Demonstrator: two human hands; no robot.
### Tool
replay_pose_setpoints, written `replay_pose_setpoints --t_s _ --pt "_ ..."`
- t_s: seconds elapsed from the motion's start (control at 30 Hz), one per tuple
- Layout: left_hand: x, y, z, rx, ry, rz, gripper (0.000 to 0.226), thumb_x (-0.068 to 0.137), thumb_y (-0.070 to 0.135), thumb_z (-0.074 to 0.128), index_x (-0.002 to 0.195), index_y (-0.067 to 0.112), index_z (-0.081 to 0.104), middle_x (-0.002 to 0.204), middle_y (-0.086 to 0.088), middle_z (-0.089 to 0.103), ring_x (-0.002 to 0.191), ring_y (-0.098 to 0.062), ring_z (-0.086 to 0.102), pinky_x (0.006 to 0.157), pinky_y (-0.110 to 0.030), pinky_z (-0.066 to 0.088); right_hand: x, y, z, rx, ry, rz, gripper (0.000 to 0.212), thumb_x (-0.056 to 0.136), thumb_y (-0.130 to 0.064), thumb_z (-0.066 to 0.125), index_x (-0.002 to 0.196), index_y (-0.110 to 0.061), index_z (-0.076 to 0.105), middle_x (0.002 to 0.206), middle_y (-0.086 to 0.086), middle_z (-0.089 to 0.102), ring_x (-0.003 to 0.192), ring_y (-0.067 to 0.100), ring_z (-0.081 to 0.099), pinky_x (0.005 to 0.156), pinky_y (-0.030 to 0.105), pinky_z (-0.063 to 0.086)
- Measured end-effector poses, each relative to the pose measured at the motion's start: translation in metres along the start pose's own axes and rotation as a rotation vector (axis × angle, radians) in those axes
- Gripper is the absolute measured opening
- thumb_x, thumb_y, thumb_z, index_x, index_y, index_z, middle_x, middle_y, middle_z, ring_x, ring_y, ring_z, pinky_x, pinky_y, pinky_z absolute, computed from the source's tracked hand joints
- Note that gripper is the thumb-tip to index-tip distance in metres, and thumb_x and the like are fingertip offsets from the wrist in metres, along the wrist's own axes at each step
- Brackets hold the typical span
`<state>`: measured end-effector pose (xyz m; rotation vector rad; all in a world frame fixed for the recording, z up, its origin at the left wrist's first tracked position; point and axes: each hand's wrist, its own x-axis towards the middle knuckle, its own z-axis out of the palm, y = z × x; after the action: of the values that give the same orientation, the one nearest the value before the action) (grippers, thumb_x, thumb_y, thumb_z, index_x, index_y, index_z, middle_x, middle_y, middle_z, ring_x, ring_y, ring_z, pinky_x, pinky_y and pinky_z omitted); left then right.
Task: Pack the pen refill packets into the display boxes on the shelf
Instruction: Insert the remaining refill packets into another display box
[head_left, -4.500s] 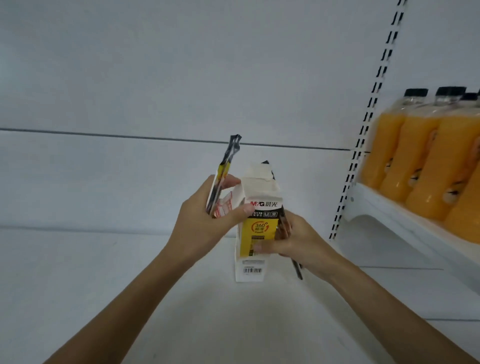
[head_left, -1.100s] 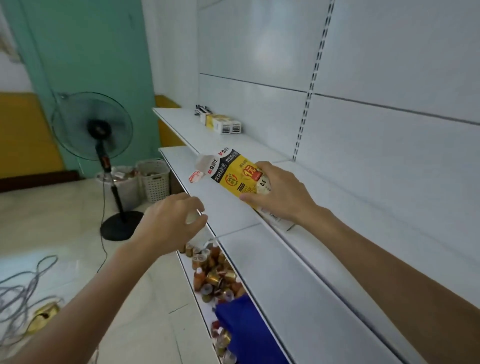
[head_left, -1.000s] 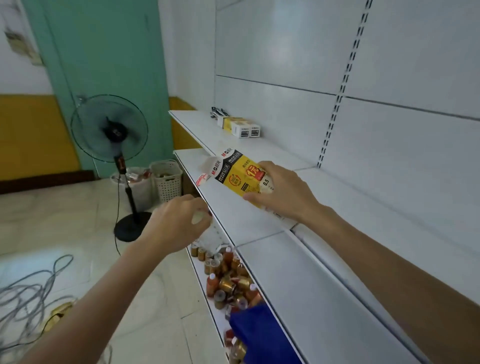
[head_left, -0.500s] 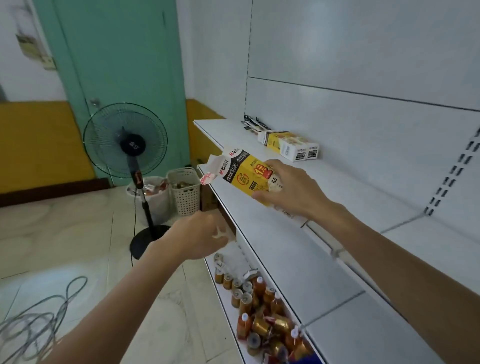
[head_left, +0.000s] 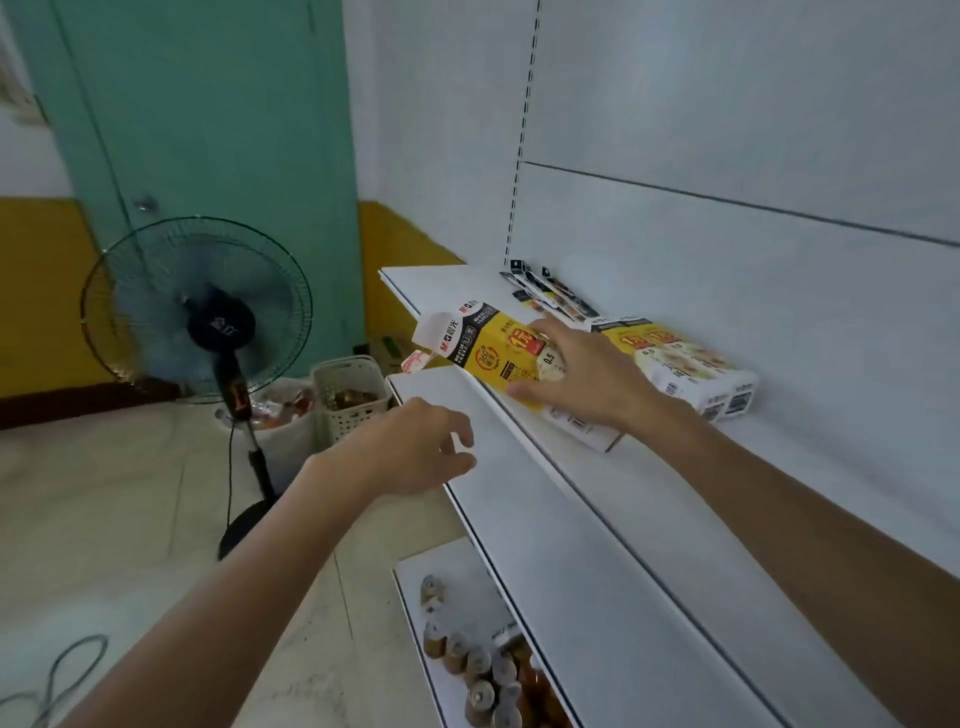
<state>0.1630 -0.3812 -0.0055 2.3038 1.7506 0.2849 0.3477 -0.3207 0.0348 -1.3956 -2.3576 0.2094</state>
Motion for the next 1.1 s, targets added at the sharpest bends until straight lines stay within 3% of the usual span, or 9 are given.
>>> replay_pose_setpoints --t_s 0.13,0.37,0.5,0.67,0.87,0.97,1.1 --pt "0.049 -0.049 -0.014 0.001 -0.005 0.039 0.026 0.089 0.038 0.053 0.111 0.024 0.058 0.102 0.004 0.065 0.090 -0.011 0.058 0.083 -0.030 0.049 0.064 0.008 0.017 -0.013 0.013 0.041 0.073 0.077 -0.054 0.066 0.135 -0.022 0.038 0.123 0.002 0.058 0.110 0.022 0.055 0.089 0.036 0.045" --pt "0.142 -0.143 -0.062 0.180 -0.031 0.098 0.025 0.090 0.041 0.050 0.104 0.024 0.061 0.107 0.005 0.062 0.093 -0.010 0.055 0.082 -0.026 0.046 0.170 0.003 0.051 0.020 0.075 0.154 0.064 0.077 -0.051 0.067 0.129 -0.022 0.043 0.097 -0.008 0.056 0.093 0.016 0.057 0.077 0.031 0.043" --pt "0.194 -0.170 -0.081 0.152 0.002 0.183 0.024 0.091 0.040 0.048 0.105 0.025 0.059 0.105 0.006 0.063 0.092 -0.010 0.056 0.076 -0.025 0.047 0.213 0.011 0.061 0.024 0.117 0.251 0.063 0.077 -0.051 0.067 0.129 -0.024 0.042 0.104 -0.007 0.059 0.087 0.012 0.052 0.080 0.033 0.047" --pt "0.250 -0.186 -0.079 0.058 -0.039 0.261 0.026 0.090 0.041 0.051 0.108 0.025 0.058 0.106 0.006 0.061 0.091 -0.009 0.056 0.081 -0.028 0.050 0.256 0.029 0.071 0.046 0.121 0.304 0.061 0.076 -0.048 0.068 0.126 -0.023 0.045 0.104 -0.007 0.061 0.095 0.016 0.059 0.084 0.037 0.049" --pt "0.309 -0.199 -0.079 0.033 0.169 0.282 0.036 0.089 0.051 0.045 0.117 0.030 0.050 0.120 0.009 0.054 0.109 -0.012 0.049 0.086 -0.028 0.040 0.296 0.051 0.077 0.193 0.272 0.370 0.056 0.076 -0.039 0.071 0.123 -0.023 0.045 0.088 -0.015 0.055 0.077 0.003 0.054 0.064 0.020 0.042" --pt "0.337 -0.197 -0.079 0.017 0.284 0.328 0.040 0.088 0.049 0.047 0.121 0.027 0.048 0.131 0.005 0.047 0.118 -0.015 0.044 0.091 -0.030 0.037 0.311 0.057 0.077 0.294 0.335 0.383 0.055 0.076 -0.035 0.072 0.121 -0.023 0.043 0.086 -0.018 0.055 0.075 -0.006 0.053 0.062 0.012 0.040" --pt "0.373 -0.194 -0.081 -0.242 0.430 0.372 0.041 0.085 0.045 0.052 0.114 0.016 0.049 0.124 0.001 0.050 0.107 -0.016 0.049 0.080 -0.027 0.041 0.330 0.061 0.078 0.481 0.391 0.422 0.050 0.074 -0.035 0.075 0.114 -0.026 0.047 0.086 -0.021 0.058 0.078 -0.007 0.056 0.059 0.007 0.044"
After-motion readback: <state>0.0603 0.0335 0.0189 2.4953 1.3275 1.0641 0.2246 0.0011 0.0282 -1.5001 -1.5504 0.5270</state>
